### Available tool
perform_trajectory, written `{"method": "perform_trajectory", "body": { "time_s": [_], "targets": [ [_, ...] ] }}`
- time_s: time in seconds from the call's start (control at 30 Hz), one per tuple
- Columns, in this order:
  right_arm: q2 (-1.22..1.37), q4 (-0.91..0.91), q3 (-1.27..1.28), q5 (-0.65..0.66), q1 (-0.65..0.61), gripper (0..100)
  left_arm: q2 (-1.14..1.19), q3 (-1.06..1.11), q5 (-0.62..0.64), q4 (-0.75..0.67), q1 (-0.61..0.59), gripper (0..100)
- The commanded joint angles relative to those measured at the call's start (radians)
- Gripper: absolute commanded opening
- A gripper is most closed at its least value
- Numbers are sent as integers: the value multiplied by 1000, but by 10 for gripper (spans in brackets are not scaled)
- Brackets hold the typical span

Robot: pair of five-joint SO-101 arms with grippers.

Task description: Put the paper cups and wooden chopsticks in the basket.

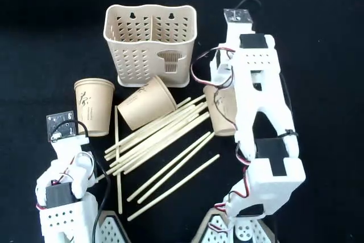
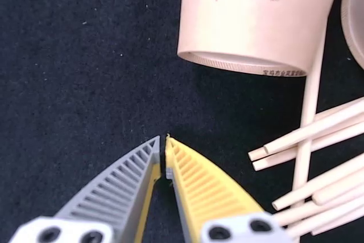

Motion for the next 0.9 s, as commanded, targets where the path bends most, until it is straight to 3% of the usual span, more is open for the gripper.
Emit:
{"method": "perform_trajectory", "body": {
  "time_s": [0.0,0.17,0.5,0.67,0.87],
  "targets": [
    [-7,-18,-47,-6,-40,219,0,16,0,5,-8,33],
    [-15,41,-56,178,-98,218,0,16,0,5,-8,33],
    [-185,118,-36,477,-69,218,0,16,0,5,-8,33],
    [-430,141,202,583,-81,218,0,16,0,5,-8,33],
    [-696,18,641,710,-213,218,0,16,0,5,-8,33]
  ]
}}
